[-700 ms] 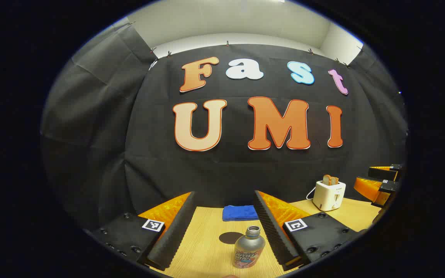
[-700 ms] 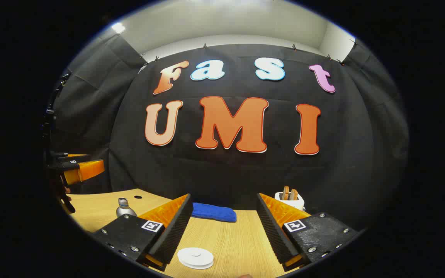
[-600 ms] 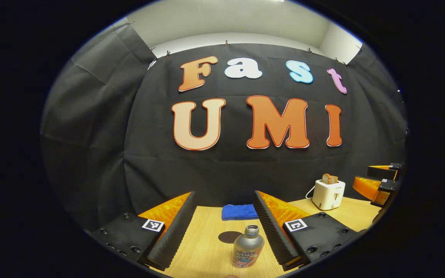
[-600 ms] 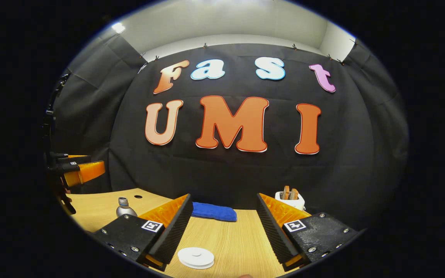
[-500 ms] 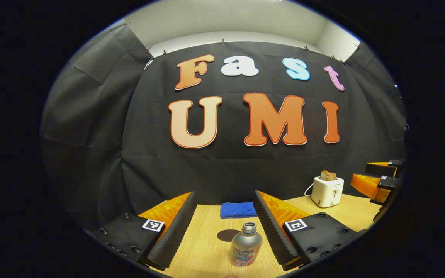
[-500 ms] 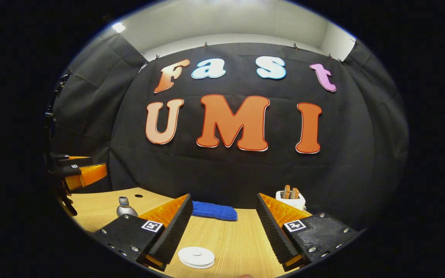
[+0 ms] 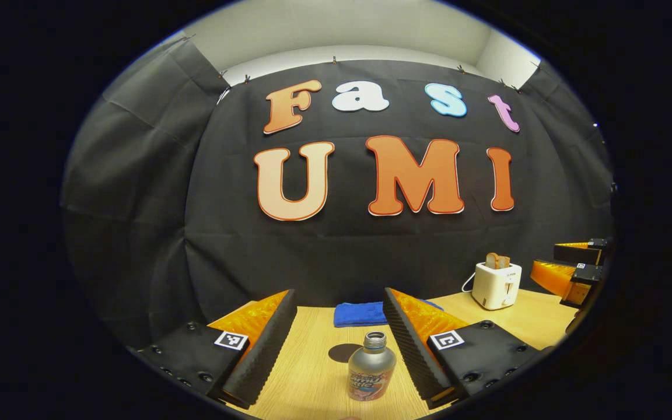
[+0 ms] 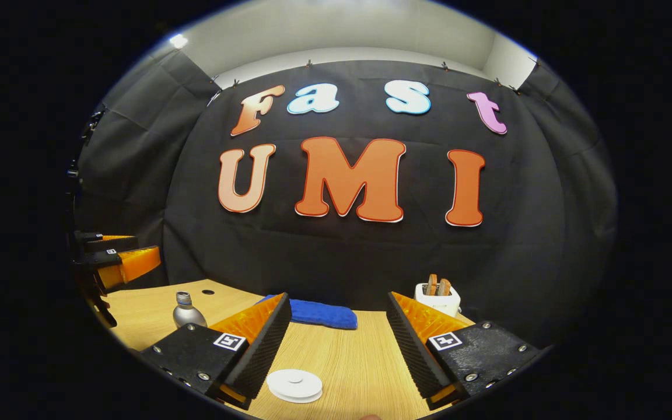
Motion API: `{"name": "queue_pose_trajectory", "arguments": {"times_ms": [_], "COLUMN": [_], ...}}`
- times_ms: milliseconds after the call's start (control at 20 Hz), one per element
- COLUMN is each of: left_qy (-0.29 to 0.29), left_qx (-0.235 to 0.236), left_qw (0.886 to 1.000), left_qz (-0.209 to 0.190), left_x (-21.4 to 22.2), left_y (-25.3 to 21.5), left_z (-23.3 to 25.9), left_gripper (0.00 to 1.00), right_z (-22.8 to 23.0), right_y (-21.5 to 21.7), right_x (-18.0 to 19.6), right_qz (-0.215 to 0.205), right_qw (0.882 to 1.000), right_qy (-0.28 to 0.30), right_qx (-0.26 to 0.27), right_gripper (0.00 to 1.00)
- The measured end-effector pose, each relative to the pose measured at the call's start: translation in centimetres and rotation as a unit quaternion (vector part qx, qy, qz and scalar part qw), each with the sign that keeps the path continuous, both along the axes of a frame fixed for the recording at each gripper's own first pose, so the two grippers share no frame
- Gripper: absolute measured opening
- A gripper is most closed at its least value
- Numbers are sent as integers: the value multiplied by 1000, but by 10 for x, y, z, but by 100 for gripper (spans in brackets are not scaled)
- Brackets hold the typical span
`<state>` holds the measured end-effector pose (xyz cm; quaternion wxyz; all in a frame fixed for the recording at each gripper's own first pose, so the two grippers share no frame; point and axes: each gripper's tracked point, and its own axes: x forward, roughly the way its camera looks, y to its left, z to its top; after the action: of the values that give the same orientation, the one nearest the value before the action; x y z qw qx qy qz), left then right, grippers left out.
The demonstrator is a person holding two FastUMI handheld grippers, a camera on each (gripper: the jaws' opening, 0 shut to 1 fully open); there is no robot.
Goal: Open the teacup lid with one hand, grasp the water bottle and pour water into the teacup with the other hand; after pouring, place the water bottle on the coaster and then close the teacup lid.
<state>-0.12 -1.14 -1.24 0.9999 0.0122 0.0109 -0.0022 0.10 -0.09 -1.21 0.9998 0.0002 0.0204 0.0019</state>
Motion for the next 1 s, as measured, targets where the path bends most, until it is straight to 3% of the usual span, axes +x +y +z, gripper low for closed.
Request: {"name": "queue_pose_trajectory", "arguments": {"times_ms": [450,550,650,900,1000], "left_qy": [5,8,13,39,51], "left_qx": [2,2,3,4,7], "left_qw": [1000,1000,1000,999,999], "left_qz": [8,5,1,-11,-14], "left_x": [-5,-7,-7,-14,-16], "left_y": [1,-1,-3,-10,-12], "left_z": [-10,-14,-20,-49,-60], "left_gripper": [98,94,100,100,94], "right_z": [-26,-40,-55,-87,-103], "right_y": [12,19,25,41,43], "right_x": [0,1,1,-1,1], "right_qz": [19,28,35,63,64], "right_qw": [999,999,998,993,990], "right_qy": [25,40,59,104,125], "right_qx": [-9,-9,-5,-6,-12], "right_gripper": [98,98,98,98,97]}}
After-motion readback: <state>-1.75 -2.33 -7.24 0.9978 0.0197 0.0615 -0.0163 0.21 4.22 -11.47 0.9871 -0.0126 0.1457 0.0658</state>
